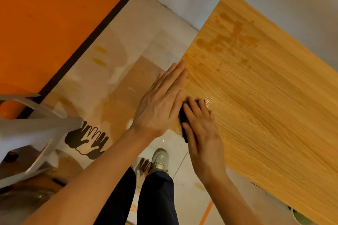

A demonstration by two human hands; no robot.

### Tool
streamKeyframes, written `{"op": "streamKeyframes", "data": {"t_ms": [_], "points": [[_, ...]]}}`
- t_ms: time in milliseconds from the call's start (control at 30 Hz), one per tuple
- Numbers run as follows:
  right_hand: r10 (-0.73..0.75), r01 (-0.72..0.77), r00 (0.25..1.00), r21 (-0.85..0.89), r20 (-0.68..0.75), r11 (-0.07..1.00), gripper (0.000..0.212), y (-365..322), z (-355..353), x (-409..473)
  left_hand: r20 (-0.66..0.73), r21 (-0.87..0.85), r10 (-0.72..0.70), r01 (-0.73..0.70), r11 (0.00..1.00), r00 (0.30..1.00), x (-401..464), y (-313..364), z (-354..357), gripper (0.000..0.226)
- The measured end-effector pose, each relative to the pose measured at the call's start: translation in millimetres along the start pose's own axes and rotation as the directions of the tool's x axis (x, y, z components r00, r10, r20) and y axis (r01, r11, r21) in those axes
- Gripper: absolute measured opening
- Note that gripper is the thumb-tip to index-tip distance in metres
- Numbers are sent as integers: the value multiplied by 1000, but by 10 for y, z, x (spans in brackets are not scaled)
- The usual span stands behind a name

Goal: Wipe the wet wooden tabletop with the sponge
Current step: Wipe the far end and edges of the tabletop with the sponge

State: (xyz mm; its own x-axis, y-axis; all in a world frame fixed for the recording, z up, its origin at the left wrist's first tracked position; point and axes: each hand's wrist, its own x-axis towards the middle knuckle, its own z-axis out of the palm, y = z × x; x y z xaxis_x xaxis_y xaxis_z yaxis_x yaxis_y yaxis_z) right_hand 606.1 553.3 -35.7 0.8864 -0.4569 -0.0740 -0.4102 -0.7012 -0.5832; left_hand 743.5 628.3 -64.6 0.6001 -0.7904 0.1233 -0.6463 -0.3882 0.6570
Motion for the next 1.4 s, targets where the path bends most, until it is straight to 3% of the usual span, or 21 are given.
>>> {"op": "streamKeyframes", "data": {"t_ms": [133, 267, 367, 433, 500, 533, 600, 700, 767, 867, 1000, 1167, 1300, 1400], "points": [[111, -107, 990, 48, -84, 993, 41, 213, -201, 491, -125, -171, -222, 199, 965, 967, -331, -15, -20, 50], [126, -115, 984, 86, -128, 990, 42, 194, -85, 348, -110, -435, -529, 438, 787, 842, -792, 83, 66, 50], [-119, 119, 993, 18, -26, 993, 42, 143, -13, -61, -144, -577, -614, 438, 689, 776, -883, 203, 148, 43], [-314, 319, 945, -42, 90, 947, 40, 253, -103, -140, -149, -640, -651, 429, 638, 745, -853, 235, 170, 40], [-366, 382, 917, -88, 159, 920, 41, 444, -255, -47, -137, -668, -661, 424, 611, 737, -822, 225, 160, 39], [-318, 332, 936, -84, 150, 939, 42, 539, -334, 11, -128, -673, -661, 425, 606, 739, -807, 209, 145, 39], [-129, 130, 991, -31, 36, 991, 42, 689, -450, 97, -109, -684, -663, 428, 591, 740, -794, 181, 116, 39], [96, -90, 986, 52, -138, 995, 41, 602, -362, 103, -84, -735, -682, 417, 534, 726, -813, 156, 115, 39], [34, -29, 996, 57, -87, 998, 42, 319, -132, 104, -89, -760, -692, 400, 512, 717, -818, 154, 125, 38], [-200, 201, 976, 2, 88, 980, 43, -143, 161, 164, -70, -805, -690, 368, 465, 720, -791, 163, 125, 34], [-325, 336, 933, -47, 157, 941, 42, -93, 82, 137, -53, -819, -659, 344, 458, 750, -822, 118, 114, 34], [-245, 260, 955, -70, 165, 963, 45, 239, -131, -315, -8, -858, -648, 328, 396, 762, -882, 50, 96, 36], [-319, 329, 942, -116, 101, 937, 42, -41, 152, -47, 47, -880, -648, 339, 332, 760, -829, 16, 70, 35], [-330, 336, 941, -99, 69, 937, 42, -230, 378, 173, 126, -918, -626, 329, 220, 770, -847, -4, 45, 34]]}}
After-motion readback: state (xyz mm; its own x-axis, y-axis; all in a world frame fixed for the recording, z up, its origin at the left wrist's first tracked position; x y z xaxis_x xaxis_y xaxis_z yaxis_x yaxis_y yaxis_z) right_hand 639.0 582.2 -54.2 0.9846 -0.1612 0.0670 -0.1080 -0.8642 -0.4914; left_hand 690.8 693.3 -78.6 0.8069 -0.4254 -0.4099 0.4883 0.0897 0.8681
